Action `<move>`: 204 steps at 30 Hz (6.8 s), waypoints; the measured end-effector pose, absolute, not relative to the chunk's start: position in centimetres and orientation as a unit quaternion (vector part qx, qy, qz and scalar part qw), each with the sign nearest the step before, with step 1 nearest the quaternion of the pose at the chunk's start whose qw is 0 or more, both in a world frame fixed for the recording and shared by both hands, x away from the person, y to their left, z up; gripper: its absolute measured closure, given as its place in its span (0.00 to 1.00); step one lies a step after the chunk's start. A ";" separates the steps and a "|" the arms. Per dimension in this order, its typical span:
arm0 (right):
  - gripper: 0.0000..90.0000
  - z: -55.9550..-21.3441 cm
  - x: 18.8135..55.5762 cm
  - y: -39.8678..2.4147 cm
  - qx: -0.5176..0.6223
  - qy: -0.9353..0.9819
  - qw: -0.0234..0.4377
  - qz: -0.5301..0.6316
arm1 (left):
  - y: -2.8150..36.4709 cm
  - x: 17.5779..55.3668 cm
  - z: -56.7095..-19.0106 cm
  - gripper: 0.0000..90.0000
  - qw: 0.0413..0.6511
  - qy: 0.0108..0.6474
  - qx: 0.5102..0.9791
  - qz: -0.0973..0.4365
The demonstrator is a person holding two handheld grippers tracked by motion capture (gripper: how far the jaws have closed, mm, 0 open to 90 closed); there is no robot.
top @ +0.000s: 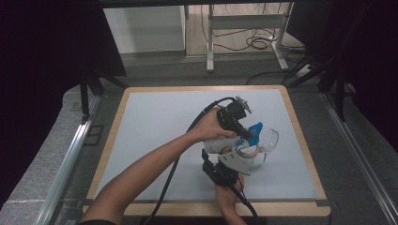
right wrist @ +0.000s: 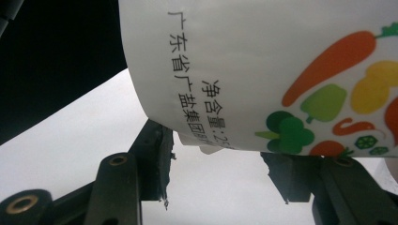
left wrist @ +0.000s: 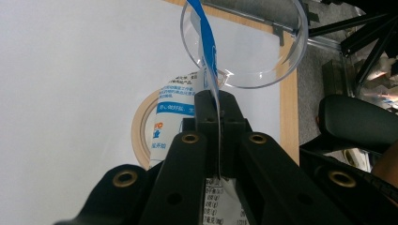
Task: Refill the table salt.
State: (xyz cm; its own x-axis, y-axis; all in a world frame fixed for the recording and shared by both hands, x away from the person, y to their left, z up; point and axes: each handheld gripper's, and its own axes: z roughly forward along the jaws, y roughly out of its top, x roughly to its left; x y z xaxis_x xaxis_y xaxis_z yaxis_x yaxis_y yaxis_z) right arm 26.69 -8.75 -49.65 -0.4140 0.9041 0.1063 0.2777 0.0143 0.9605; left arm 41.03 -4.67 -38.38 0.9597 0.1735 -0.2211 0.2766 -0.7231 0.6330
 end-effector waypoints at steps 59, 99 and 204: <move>0.53 -48.8 26.9 -8.9 0.464 0.641 0.277 0.545 | -5.0 41.1 -38.1 1.00 0.339 0.120 0.930 -0.071; 0.53 -48.7 27.0 -8.9 0.450 0.648 0.276 0.550 | -4.6 41.2 -38.0 1.00 0.336 0.126 0.931 -0.067; 0.55 -48.4 26.9 -8.9 0.448 0.643 0.275 0.557 | -4.4 41.1 -38.5 1.00 0.332 0.132 0.931 -0.072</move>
